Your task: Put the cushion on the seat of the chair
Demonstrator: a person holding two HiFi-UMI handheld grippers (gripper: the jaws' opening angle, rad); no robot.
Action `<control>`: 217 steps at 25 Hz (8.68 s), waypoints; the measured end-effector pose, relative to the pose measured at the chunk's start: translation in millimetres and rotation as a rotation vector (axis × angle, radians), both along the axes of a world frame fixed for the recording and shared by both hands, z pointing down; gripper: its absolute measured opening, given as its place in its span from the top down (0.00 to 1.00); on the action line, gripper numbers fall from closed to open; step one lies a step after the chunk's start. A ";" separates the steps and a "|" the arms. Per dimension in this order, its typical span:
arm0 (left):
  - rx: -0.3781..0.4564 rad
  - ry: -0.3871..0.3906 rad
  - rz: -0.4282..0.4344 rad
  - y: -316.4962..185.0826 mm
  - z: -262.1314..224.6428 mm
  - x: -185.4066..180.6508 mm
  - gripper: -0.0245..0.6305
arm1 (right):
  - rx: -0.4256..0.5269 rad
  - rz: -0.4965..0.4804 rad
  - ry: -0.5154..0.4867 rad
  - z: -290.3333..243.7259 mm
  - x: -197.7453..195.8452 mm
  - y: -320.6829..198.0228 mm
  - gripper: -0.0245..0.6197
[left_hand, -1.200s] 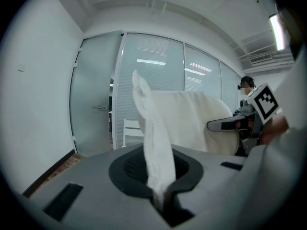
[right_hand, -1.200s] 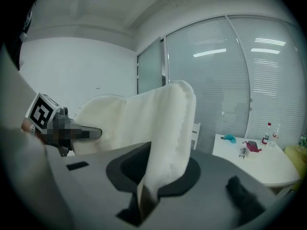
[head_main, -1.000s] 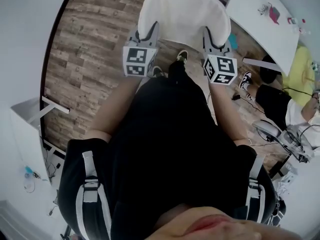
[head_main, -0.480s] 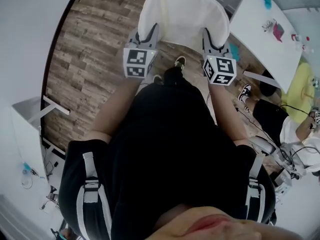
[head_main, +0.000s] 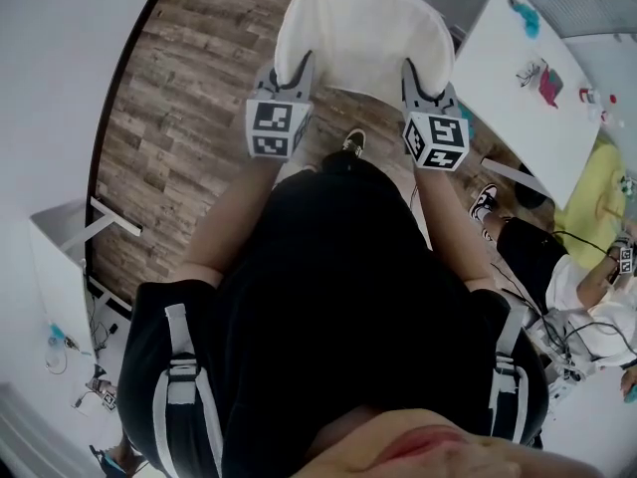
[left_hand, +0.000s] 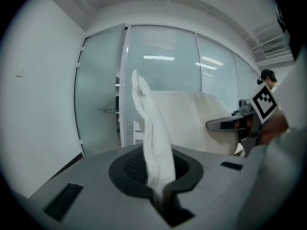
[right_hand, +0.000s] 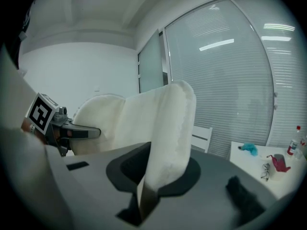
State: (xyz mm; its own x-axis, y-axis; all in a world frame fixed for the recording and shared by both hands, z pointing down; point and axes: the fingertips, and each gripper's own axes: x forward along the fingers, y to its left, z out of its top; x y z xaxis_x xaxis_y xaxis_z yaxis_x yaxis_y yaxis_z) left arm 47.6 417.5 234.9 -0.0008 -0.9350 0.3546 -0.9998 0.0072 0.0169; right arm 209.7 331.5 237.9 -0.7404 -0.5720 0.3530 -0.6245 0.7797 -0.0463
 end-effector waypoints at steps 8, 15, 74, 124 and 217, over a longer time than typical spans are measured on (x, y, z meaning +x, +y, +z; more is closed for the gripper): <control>-0.024 -0.019 -0.015 -58.0 1.8 10.9 0.88 | -0.027 -0.012 -0.015 5.4 9.5 -57.6 0.88; -0.032 -0.021 -0.016 -97.8 5.7 16.3 0.88 | -0.045 -0.010 -0.019 12.1 14.8 -99.5 0.88; -0.228 0.016 0.307 -444.9 130.6 -190.1 0.88 | -0.200 0.283 0.092 121.4 -165.9 -384.1 0.88; -0.690 0.049 0.482 -594.8 600.0 -182.8 0.87 | -0.571 0.324 0.308 609.2 -136.7 -513.0 0.85; 0.189 0.178 0.824 -520.7 -124.9 -121.4 0.95 | 0.166 0.079 -0.168 -133.0 -248.3 -432.0 0.94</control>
State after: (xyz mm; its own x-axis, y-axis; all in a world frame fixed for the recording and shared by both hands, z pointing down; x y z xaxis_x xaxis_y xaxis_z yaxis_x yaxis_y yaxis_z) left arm -73.9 -103.2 110.0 0.7441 -0.6566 0.1232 -0.6676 -0.7375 0.1015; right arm -38.6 -100.5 104.9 -0.7315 -0.6704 0.1246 -0.6781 0.7344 -0.0298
